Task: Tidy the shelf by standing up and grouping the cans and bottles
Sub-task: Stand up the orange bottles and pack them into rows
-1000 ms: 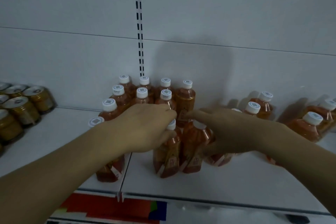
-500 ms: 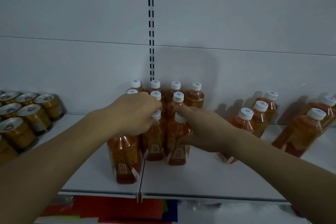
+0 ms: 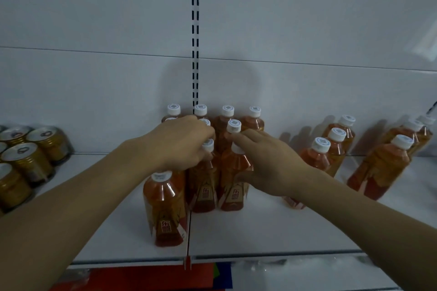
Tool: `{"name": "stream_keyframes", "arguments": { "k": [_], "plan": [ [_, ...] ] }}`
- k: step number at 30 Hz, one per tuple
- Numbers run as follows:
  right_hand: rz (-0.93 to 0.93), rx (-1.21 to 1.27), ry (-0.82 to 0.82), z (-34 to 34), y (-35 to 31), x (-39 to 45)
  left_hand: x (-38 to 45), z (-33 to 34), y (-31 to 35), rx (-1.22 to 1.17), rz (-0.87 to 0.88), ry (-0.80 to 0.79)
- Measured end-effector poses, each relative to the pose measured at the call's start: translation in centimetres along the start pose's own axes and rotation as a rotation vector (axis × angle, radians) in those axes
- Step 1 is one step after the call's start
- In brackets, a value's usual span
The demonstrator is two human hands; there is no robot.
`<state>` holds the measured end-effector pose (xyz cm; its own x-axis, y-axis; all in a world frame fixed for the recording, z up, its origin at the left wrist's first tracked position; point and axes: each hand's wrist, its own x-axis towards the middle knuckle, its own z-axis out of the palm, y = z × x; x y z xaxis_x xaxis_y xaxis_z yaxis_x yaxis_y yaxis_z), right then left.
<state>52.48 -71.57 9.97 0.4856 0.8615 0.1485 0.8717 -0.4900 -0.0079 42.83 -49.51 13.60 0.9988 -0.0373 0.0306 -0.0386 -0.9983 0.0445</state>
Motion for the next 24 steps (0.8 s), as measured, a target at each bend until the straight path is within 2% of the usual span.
{"name": "stream_keyframes", "arguments": {
  "k": [7,10,14,17,21,24],
  "plan": [
    [-0.007,-0.076,0.044,0.8,0.3,-0.5,0.5,0.1,-0.4,-0.029,0.060,0.006],
    [-0.007,-0.075,0.074,0.6,1.2,-1.6,1.1,-0.7,0.6,-0.114,0.113,0.069],
    [0.105,-0.124,0.114,-0.9,3.3,-4.2,2.3,-1.3,4.0,-0.131,0.179,0.193],
    [0.195,-0.151,0.079,-2.7,6.4,-6.7,3.8,-1.2,7.3,-0.106,0.209,0.232],
    [0.265,-0.206,0.120,-4.3,12.5,-9.4,6.3,-0.8,12.3,-0.074,0.193,0.195],
    [0.276,-0.226,0.018,-5.0,16.7,-10.4,8.4,-0.2,16.3,-0.064,0.158,0.151]
  ]
}}
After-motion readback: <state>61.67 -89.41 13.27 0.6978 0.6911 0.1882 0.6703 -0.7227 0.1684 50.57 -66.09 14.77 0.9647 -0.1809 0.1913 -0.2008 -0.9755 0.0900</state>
